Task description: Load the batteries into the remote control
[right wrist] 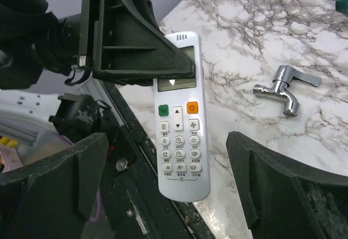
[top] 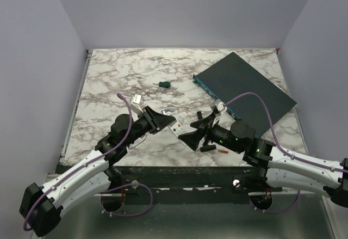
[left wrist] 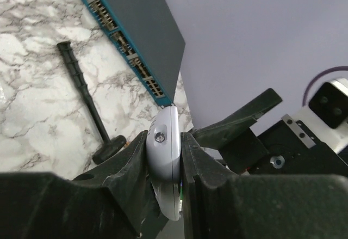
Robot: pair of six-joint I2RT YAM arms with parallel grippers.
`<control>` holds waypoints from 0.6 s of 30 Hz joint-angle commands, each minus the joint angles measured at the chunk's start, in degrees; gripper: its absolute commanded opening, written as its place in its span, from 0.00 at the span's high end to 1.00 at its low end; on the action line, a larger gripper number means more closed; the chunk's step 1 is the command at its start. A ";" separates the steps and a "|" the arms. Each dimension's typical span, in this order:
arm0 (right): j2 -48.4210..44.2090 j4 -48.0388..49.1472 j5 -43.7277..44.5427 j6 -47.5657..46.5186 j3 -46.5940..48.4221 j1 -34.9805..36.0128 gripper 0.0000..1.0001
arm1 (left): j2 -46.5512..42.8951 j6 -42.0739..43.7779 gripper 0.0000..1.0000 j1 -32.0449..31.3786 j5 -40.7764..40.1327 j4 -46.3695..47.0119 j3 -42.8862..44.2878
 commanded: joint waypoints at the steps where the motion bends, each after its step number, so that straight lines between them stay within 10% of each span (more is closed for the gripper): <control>1: -1.38 1.06 2.53 6.16 -1.29 0.40 0.00 | -4.74 3.67 1.00 -0.28 1.27 10.04 -2.13; 18: -6.03 21.89 -16.05 19.23 -11.97 -2.38 0.00 | -8.12 3.41 1.00 0.00 8.95 32.32 -10.14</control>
